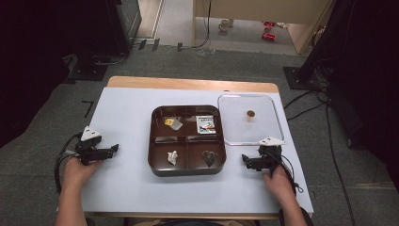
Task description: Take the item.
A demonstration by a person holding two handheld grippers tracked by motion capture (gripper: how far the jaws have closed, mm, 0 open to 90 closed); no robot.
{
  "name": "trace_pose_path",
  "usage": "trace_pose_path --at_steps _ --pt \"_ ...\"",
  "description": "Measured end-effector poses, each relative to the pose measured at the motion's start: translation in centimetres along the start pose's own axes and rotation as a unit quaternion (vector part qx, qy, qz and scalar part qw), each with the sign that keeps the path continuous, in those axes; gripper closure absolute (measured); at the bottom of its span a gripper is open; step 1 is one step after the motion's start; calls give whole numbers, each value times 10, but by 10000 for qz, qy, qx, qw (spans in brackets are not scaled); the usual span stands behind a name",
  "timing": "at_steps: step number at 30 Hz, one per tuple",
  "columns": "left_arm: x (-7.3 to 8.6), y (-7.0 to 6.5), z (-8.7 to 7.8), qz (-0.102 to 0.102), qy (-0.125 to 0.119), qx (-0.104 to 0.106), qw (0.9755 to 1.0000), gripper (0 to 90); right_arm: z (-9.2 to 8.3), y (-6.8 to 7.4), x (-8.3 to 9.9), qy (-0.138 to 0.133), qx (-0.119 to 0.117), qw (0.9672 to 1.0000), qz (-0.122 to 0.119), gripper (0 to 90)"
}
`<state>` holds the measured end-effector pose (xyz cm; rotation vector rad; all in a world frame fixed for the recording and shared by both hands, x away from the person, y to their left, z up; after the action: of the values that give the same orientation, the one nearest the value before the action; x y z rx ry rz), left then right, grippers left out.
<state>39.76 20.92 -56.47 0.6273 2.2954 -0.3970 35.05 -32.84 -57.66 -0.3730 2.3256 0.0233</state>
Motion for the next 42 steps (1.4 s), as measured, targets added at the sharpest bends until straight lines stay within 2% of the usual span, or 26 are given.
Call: trace_pose_path --at_steps 1,2,10,23,28,31,37,42 --pt "0 2 1 -141 100 -91 9998 96 0 0 0 1 -1 10000 1 0" --pt "0 3 1 -252 138 -82 9996 85 0 0 0 0 -1 10000 1 0" --pt "0 1 0 -446 371 -244 9980 96 0 0 0 0 0 10000 1 0" --pt "-1 -1 -2 -499 512 -213 9972 147 0 0 0 0 -1 10000 -1 0" --pt "-1 0 -5 -565 574 -247 9964 214 0 0 0 0 0 10000 0 0" --pt "-2 0 -7 -651 570 -187 9961 244 0 0 0 -1 0 10000 -2 0" --pt "-2 -3 -9 -614 685 -147 9957 249 0 0 0 -1 0 10000 1 0" --pt "-7 -5 -15 -567 624 -127 9964 255 0 0 0 -1 -1 10000 -1 0"
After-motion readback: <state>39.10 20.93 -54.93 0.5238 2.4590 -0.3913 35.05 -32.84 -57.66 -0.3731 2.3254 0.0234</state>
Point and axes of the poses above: each handheld gripper's, and its own axes: z roughly forward along the jaws, x roughly out of its underside, y roughly to its left, the point moved 10 cm from there along z, roughly forward along the jaws, and after that the axes turned 10 degrees about x, right-handed, at the moved point
